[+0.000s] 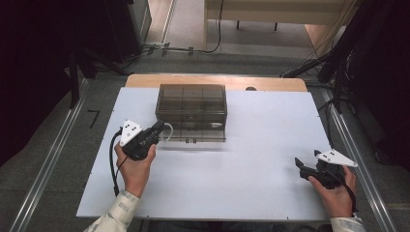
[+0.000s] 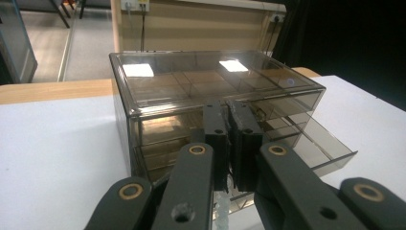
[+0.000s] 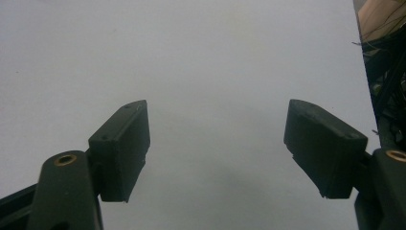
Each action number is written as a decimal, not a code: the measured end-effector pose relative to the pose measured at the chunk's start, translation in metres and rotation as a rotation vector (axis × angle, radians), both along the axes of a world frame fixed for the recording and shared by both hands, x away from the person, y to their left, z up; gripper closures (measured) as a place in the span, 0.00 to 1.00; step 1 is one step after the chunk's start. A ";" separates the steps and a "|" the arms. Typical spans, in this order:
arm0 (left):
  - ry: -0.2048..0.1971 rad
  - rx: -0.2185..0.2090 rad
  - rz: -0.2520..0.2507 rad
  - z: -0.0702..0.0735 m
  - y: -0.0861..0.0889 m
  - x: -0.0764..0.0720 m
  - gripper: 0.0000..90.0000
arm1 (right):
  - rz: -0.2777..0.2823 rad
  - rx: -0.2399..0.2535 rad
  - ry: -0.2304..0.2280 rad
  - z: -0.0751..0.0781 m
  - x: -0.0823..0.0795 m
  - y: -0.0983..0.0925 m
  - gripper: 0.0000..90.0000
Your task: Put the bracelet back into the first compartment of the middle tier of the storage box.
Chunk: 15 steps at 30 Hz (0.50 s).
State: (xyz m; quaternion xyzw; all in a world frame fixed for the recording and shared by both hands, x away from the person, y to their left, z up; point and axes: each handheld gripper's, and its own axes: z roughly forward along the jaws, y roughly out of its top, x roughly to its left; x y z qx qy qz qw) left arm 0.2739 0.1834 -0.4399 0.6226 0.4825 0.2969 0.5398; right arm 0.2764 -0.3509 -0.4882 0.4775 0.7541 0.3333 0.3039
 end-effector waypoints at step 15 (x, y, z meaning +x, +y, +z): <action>-0.005 -0.003 0.009 0.002 0.001 0.006 0.98 | 0.000 -0.003 0.003 -0.001 0.000 0.000 0.25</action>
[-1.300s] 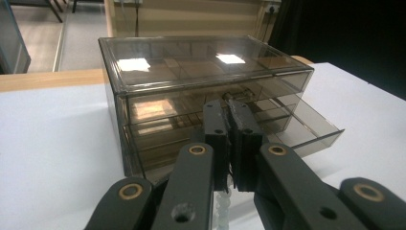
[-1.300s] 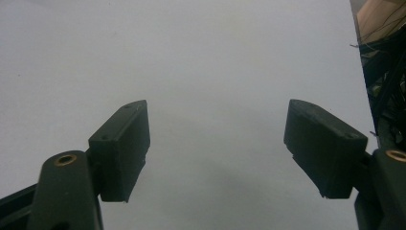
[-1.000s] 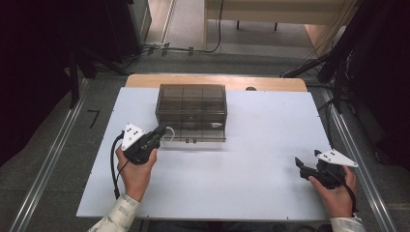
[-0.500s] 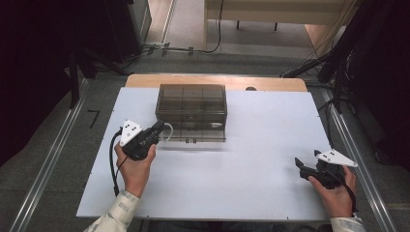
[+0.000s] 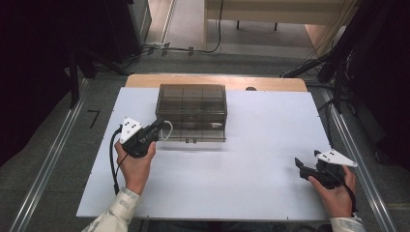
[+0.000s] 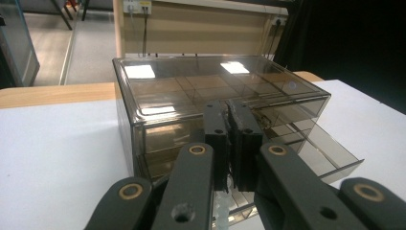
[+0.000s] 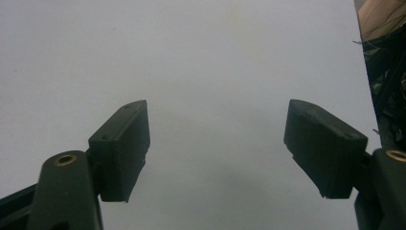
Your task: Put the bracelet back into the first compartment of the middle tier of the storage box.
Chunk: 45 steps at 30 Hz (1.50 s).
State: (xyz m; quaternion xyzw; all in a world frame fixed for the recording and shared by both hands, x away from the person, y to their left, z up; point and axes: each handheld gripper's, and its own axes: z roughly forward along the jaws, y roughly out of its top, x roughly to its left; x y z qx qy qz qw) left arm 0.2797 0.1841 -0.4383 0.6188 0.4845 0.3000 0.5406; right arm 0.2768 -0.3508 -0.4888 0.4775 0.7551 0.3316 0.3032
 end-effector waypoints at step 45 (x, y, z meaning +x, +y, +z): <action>0.052 0.028 0.017 -0.019 -0.003 0.031 0.98 | 0.003 -0.003 0.013 -0.002 0.001 0.001 0.25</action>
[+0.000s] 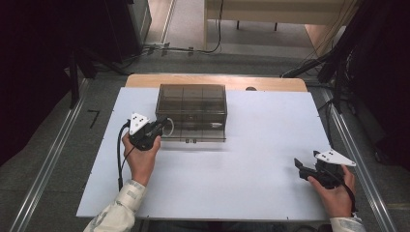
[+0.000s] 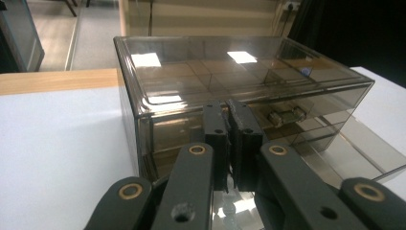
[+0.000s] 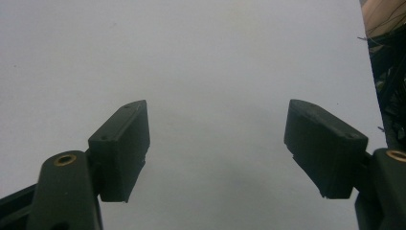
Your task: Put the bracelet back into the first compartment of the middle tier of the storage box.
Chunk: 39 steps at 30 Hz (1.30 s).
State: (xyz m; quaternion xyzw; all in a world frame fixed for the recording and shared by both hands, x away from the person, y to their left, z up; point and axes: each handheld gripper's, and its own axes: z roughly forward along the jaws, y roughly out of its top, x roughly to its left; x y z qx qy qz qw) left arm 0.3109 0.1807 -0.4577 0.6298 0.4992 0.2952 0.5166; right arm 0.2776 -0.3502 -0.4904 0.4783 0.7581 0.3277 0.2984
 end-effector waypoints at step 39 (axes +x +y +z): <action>0.021 0.033 0.055 0.000 0.005 -0.009 0.62 | 0.008 -0.007 0.003 0.000 0.001 0.001 0.24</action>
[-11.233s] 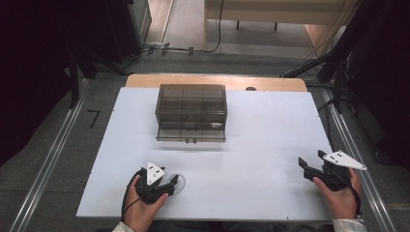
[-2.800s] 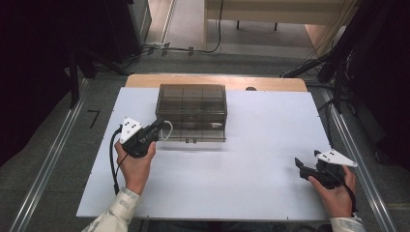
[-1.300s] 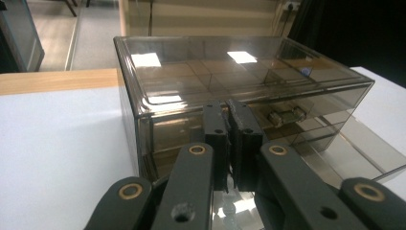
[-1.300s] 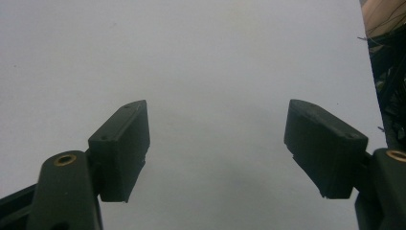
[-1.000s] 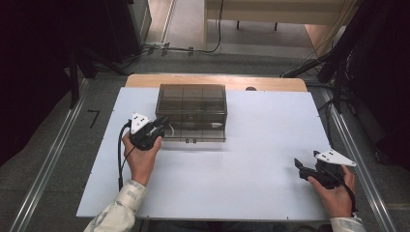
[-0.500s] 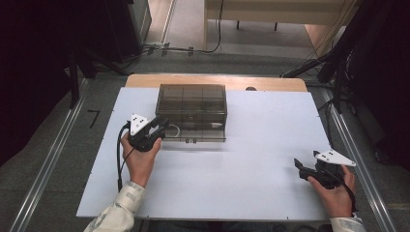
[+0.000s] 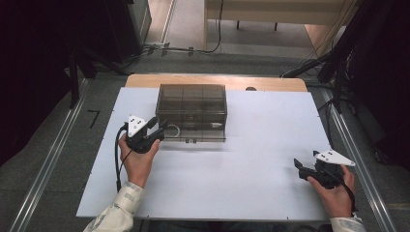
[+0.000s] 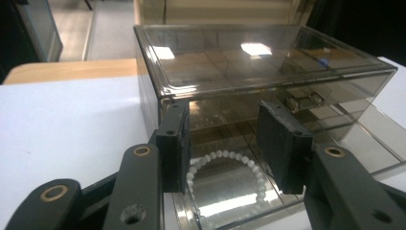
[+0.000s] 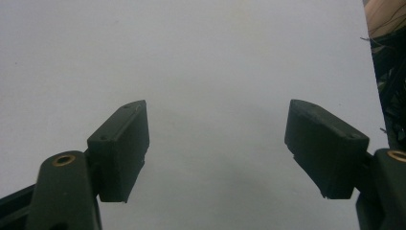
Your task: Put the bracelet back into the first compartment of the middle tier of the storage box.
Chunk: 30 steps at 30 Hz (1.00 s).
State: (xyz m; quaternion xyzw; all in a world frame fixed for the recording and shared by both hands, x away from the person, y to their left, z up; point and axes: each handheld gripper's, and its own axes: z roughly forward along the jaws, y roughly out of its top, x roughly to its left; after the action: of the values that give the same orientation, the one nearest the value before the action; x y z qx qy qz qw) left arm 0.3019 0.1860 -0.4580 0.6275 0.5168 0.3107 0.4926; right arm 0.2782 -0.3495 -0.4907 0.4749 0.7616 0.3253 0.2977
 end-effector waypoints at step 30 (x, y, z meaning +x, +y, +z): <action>0.040 0.000 0.016 -0.002 0.006 -0.008 0.35 | -0.001 -0.001 0.002 0.000 0.000 0.000 0.24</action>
State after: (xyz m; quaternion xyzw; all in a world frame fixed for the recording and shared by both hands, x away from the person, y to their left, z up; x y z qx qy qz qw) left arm 0.2938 0.1917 -0.4603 0.6293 0.5315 0.3019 0.4799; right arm 0.2781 -0.3500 -0.4908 0.4754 0.7619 0.3244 0.2970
